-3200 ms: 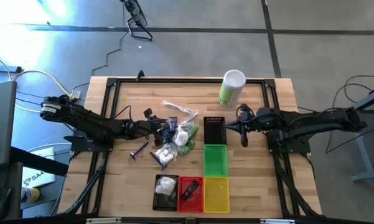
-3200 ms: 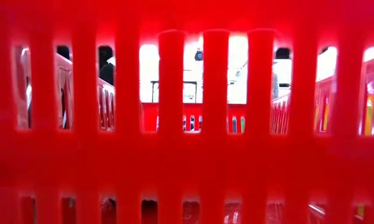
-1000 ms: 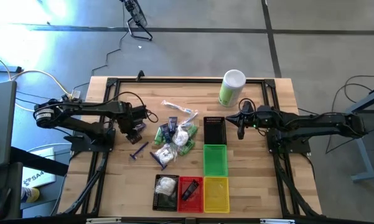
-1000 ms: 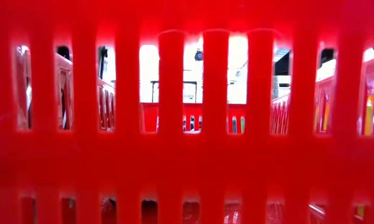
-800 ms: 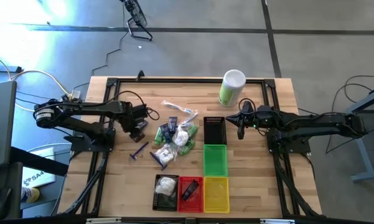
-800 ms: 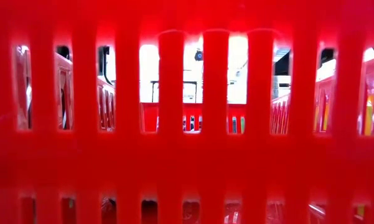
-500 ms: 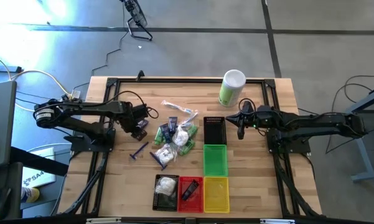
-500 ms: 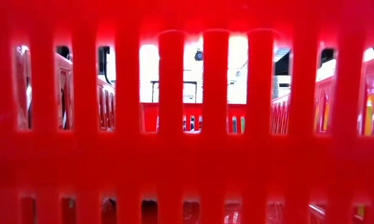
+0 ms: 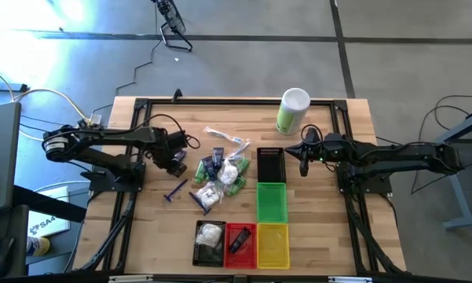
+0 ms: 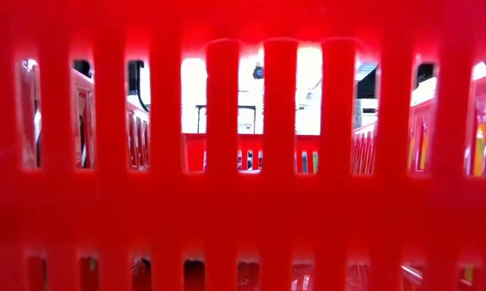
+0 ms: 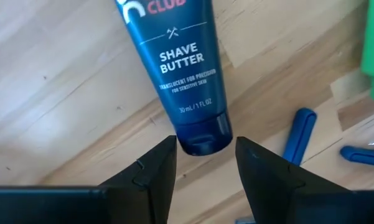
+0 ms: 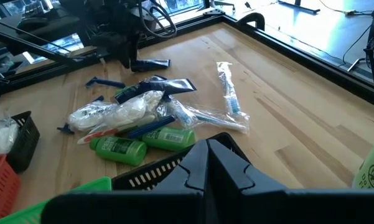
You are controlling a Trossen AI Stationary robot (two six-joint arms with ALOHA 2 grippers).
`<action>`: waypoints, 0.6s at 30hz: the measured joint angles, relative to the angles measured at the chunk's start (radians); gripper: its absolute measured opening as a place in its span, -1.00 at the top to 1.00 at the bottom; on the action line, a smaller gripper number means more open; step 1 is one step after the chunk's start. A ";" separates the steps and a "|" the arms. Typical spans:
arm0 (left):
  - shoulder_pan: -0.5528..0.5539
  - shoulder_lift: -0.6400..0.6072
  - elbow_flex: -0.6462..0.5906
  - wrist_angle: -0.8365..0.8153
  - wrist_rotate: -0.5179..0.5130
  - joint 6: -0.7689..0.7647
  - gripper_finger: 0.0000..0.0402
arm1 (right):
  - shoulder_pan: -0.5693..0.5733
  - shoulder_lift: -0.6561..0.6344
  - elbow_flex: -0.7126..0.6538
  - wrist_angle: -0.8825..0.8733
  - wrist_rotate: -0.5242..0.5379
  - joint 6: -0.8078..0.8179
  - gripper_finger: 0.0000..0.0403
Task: Pick & Place Travel size toiletries
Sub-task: Put the blue shave cream into the red bin
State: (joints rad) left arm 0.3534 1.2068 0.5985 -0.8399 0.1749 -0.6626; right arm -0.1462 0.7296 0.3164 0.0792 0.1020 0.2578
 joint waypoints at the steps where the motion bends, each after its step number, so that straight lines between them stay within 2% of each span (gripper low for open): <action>1: 0.000 0.000 0.004 -0.002 0.000 -0.001 0.20 | 0.000 0.000 0.000 0.000 0.000 0.000 0.98; 9: 0.000 0.000 0.074 -0.088 -0.002 -0.039 0.20 | 0.000 0.000 0.000 -0.014 0.000 0.000 0.98; 14: 0.000 0.000 0.077 -0.076 -0.048 -0.170 0.20 | 0.000 0.000 0.000 -0.023 0.000 0.000 0.98; 18: 0.000 0.000 0.077 -0.076 -0.053 -0.206 0.20 | 0.000 0.000 0.000 -0.023 0.000 -0.002 0.98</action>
State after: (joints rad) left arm 0.3534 1.2068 0.6750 -0.9161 0.1223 -0.8689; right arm -0.1460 0.7296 0.3164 0.0562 0.1017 0.2562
